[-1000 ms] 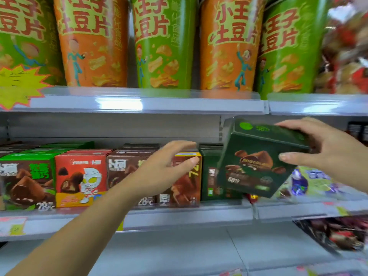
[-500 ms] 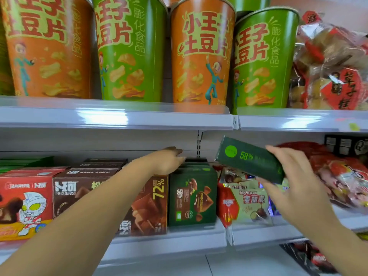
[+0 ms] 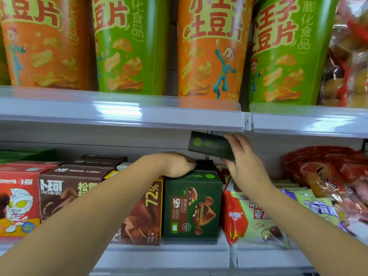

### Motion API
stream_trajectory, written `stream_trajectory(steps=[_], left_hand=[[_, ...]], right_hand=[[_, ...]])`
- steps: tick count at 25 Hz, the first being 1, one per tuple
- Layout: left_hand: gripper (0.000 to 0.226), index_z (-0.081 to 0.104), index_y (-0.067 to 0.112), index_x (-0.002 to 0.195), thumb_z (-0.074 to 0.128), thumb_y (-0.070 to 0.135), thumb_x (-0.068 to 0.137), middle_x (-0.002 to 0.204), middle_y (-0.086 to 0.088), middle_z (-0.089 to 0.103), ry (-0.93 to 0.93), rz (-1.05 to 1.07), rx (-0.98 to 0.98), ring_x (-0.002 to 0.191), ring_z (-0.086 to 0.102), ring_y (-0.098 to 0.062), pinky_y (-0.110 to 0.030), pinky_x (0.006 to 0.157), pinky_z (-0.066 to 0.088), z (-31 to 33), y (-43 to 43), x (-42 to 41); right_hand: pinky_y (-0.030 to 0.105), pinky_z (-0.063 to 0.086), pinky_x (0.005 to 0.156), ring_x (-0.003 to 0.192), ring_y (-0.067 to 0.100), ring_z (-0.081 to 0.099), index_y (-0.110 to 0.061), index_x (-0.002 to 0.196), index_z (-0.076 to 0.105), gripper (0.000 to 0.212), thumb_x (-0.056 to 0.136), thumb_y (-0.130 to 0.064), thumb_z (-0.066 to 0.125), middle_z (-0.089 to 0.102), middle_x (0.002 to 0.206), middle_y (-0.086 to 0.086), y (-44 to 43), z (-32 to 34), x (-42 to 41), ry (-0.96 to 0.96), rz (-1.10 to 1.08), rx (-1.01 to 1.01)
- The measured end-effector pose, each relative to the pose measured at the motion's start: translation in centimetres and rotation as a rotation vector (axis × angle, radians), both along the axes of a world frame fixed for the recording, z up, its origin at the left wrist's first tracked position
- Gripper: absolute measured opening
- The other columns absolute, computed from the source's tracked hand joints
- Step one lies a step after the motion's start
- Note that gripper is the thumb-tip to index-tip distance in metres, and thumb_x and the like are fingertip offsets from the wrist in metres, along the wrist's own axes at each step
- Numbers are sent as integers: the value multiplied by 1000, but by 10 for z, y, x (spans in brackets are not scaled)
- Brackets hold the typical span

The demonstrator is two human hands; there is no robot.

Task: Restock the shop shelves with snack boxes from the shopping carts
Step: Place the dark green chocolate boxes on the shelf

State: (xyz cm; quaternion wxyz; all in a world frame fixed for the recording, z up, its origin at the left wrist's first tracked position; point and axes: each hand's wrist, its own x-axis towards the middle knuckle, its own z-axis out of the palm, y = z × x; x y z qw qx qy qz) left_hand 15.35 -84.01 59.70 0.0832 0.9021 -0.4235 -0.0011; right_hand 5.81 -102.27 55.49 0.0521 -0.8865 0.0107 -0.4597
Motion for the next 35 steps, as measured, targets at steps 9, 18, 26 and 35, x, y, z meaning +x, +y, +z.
stream_trajectory(steps=[9, 18, 26, 35], left_hand=[[49, 31, 27, 153, 24, 41, 107, 159, 2, 31, 36, 15, 11, 145, 29, -20, -30, 118, 19, -5, 21, 11], [49, 45, 15, 143, 20, 39, 108, 149, -13, 44, 157, 202, -117, 133, 44, -23, -36, 113, 28, 2, 20, 17], [59, 39, 17, 149, 25, 52, 104, 153, -4, 43, 343, 356, -295, 135, 42, -22, -34, 105, 26, 5, 7, 38], [55, 44, 17, 146, 26, 50, 105, 149, -6, 45, 324, 386, -268, 123, 47, -22, -32, 99, 30, 11, 10, 23]], right_hand=[[11, 41, 72, 102, 1, 51, -23, 138, 49, 43, 96, -22, 58, 50, 138, -1, -17, 46, 88, 713, 366, 416], [27, 30, 100, 133, 22, 40, -23, 145, 41, 43, 105, -35, 36, 41, 148, 1, -21, 27, 107, 747, 280, 692], [45, 17, 116, 147, 28, 19, -11, 151, 30, 62, 102, -47, 37, 23, 159, 8, -9, 21, 117, 627, 312, 1133], [30, 34, 93, 138, 27, 36, -7, 149, 31, 54, 104, -36, 37, 33, 154, 7, 9, 21, 113, 567, 315, 1225]])
